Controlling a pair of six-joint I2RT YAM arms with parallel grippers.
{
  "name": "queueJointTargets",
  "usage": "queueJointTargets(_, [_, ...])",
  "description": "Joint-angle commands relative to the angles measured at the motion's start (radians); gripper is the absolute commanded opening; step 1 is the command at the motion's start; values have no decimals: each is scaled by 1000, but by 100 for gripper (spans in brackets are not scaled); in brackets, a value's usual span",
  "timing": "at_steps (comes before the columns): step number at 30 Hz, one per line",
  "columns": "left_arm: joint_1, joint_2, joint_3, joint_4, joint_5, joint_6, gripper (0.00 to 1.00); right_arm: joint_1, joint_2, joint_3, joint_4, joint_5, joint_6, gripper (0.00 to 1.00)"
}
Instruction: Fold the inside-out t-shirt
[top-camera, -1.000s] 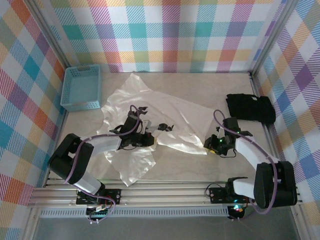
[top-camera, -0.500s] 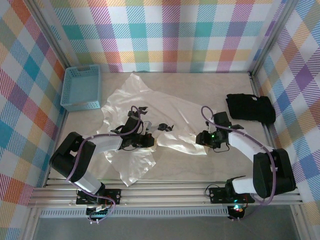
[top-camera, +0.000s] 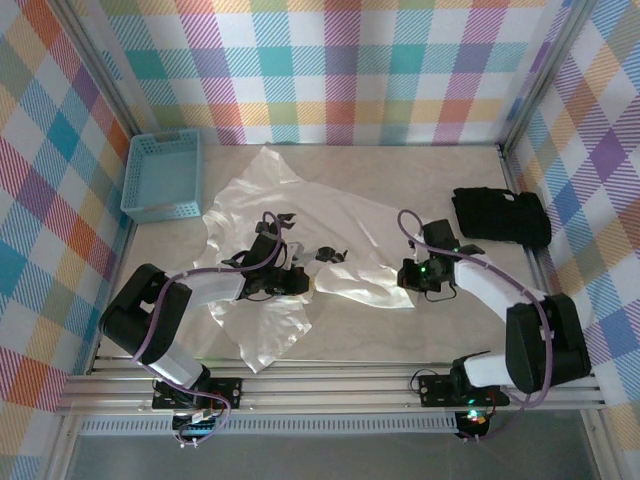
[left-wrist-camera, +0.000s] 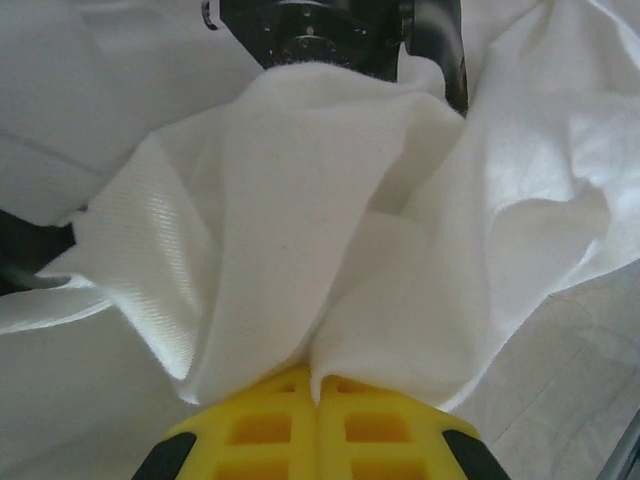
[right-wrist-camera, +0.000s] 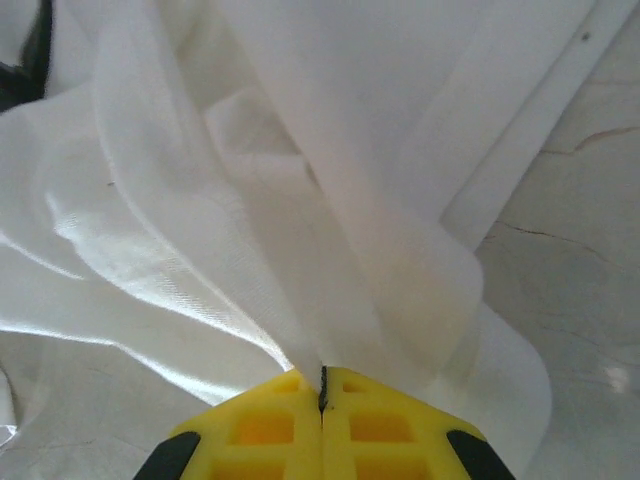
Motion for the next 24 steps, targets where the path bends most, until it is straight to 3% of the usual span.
queueJointTargets(1, [-20,9,15,16,36,29,1,-20,-107,68,-57,23,-30,0])
queueJointTargets(7, [-71,19,49,30,68,57,6,-133,-203,154,-114,-27,-72,0])
queueJointTargets(13, [-118,45,76,33,63,78,7,-191,-193,172,-139,-50,-119,0])
queueJointTargets(19, [-122,56,74,5,17,84,0,-196,-183,92,-117,-109,-40,0])
queueJointTargets(24, [-119,16,53,-51,-40,115,0,-195,-166,-9,-118,-119,68,0])
